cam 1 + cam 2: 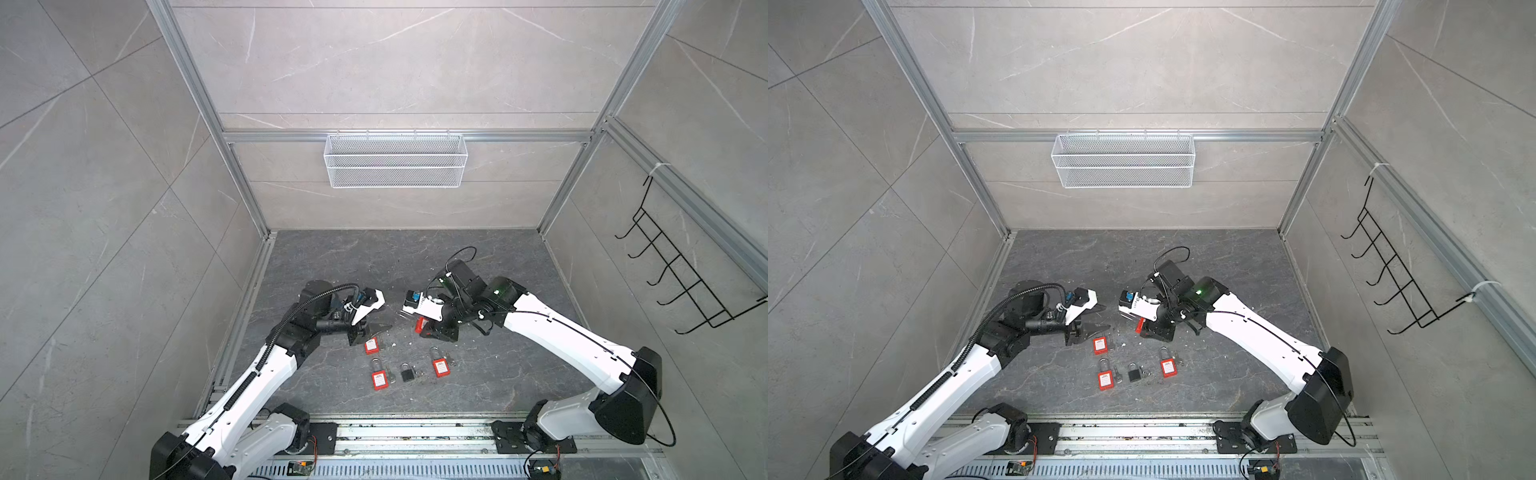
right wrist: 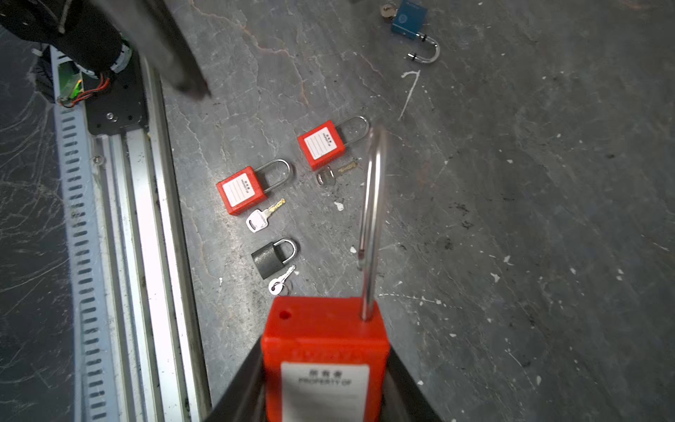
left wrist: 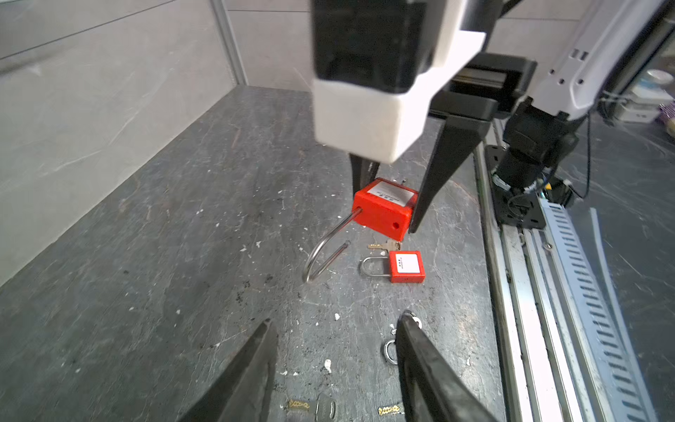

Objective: Lock with the key

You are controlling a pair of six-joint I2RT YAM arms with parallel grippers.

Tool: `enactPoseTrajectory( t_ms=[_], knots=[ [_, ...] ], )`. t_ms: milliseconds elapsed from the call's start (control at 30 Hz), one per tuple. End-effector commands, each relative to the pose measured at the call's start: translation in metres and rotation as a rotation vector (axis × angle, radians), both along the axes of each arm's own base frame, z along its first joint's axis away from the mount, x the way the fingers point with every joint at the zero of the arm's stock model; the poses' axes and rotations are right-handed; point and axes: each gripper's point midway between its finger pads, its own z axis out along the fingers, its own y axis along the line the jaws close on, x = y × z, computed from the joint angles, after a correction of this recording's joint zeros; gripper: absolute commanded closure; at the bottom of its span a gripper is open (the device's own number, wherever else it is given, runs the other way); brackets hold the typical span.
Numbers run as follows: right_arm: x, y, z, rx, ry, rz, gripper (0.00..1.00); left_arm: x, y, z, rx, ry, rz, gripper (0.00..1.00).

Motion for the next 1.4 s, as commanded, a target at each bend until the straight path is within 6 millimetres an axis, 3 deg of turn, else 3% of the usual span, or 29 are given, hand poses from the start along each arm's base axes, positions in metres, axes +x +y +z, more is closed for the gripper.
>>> enactPoseTrajectory(
  t_ms=[0, 267, 500, 833, 967, 1033, 1100, 1200, 1367],
  knots=[
    [-0.017, 0.003, 0.014, 0.027, 0.004, 0.066, 0.74, -0.005, -0.011, 0.02, -0.029, -0.104, -0.078, 0.46],
    [-0.032, 0.008, 0.016, 0.037, 0.021, 0.098, 0.76, -0.007, -0.019, 0.003, 0.023, -0.092, -0.065, 0.53],
    [-0.036, 0.011, 0.019, 0.034, 0.029, 0.108, 0.78, -0.019, -0.026, 0.001, 0.029, -0.098, -0.11, 0.77],
    [-0.038, 0.011, 0.026, 0.044, 0.015, 0.121, 0.78, -0.03, -0.023, -0.002, 0.04, -0.07, -0.143, 0.88],
    [-0.037, 0.011, 0.027, 0.046, 0.003, 0.12, 0.77, -0.038, -0.026, 0.003, 0.019, -0.032, -0.191, 1.0],
    [-0.034, 0.012, 0.028, 0.047, -0.009, 0.111, 0.71, -0.042, -0.027, 0.005, 0.011, -0.016, -0.214, 1.0],
    [-0.031, 0.011, 0.027, 0.05, -0.037, 0.103, 0.55, -0.044, -0.029, 0.009, -0.001, -0.005, -0.224, 1.0],
    [-0.03, 0.009, 0.027, 0.07, -0.084, 0.111, 0.44, -0.043, -0.029, 0.015, -0.016, -0.005, -0.219, 1.0],
    [-0.043, 0.002, 0.033, 0.098, -0.057, 0.121, 0.37, -0.049, -0.029, 0.022, -0.037, -0.014, -0.223, 1.0]
  ],
)
